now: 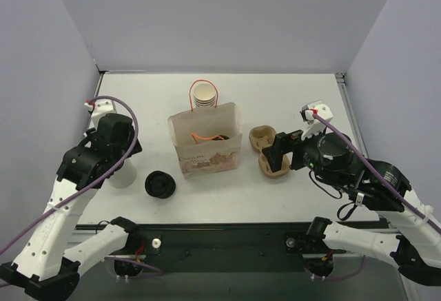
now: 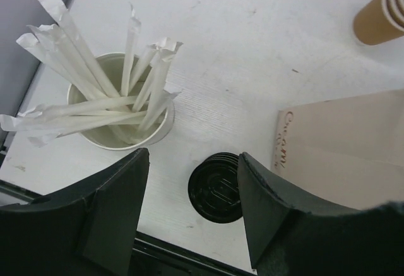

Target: Pack the takeout coffee

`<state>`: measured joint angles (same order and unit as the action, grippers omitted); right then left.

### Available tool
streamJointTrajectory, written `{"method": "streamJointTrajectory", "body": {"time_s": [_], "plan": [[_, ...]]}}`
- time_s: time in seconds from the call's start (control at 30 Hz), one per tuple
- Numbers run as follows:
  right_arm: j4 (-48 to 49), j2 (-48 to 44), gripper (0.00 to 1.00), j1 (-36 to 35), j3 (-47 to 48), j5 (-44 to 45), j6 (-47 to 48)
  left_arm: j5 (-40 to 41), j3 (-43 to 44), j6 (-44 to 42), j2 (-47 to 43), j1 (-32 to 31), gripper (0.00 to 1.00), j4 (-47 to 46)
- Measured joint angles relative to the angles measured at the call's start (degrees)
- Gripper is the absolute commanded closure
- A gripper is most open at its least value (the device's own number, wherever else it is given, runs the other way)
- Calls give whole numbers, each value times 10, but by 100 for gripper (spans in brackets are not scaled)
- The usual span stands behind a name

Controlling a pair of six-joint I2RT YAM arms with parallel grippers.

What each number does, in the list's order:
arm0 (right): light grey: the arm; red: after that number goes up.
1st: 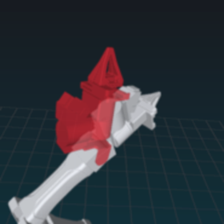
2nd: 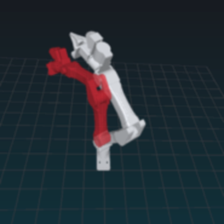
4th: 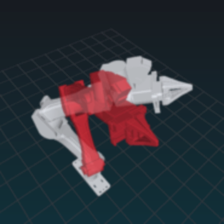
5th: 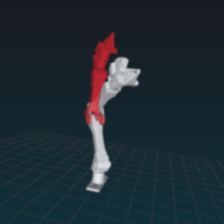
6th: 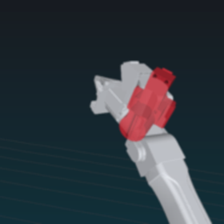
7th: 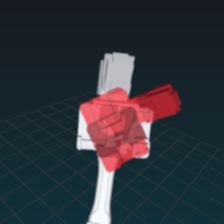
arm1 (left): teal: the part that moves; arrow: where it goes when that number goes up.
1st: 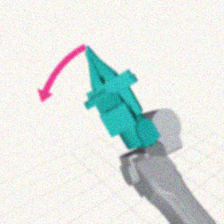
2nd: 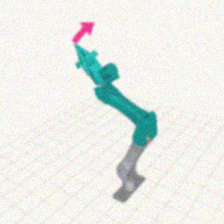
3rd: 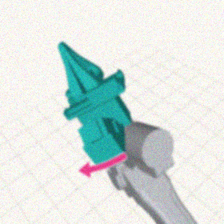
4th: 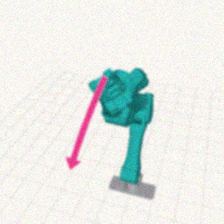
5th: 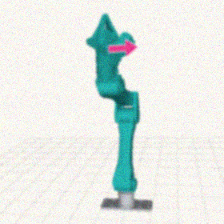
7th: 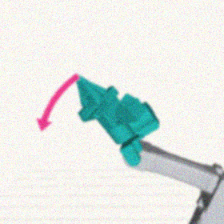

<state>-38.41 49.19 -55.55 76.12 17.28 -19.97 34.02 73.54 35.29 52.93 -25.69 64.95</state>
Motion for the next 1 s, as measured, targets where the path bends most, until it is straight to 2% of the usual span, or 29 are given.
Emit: {"method": "streamJointTrajectory", "body": {"time_s": [0.13,0.37,0.6,0.73,0.83,0.97,1.0], "plan": [[-5,-15,0,0,-8,0,-5,15,-28,-12,29,25,40,-9],[-12,1,0,0,-7,-19,3,8,-37,-46,106,124,46,-39],[-19,43,0,0,0,-34,5,-25,-68,-76,102,127,46,-89],[-19,54,0,0,4,-38,9,-32,-80,-86,103,126,50,-97],[-21,54,0,0,10,-38,15,-27,-80,-94,105,123,54,-104],[-21,53,0,0,12,-38,24,-22,-80,-110,111,117,69,-113],[-21,53,0,0,12,-38,26,-21,-80,-113,114,115,76,-113]]}}
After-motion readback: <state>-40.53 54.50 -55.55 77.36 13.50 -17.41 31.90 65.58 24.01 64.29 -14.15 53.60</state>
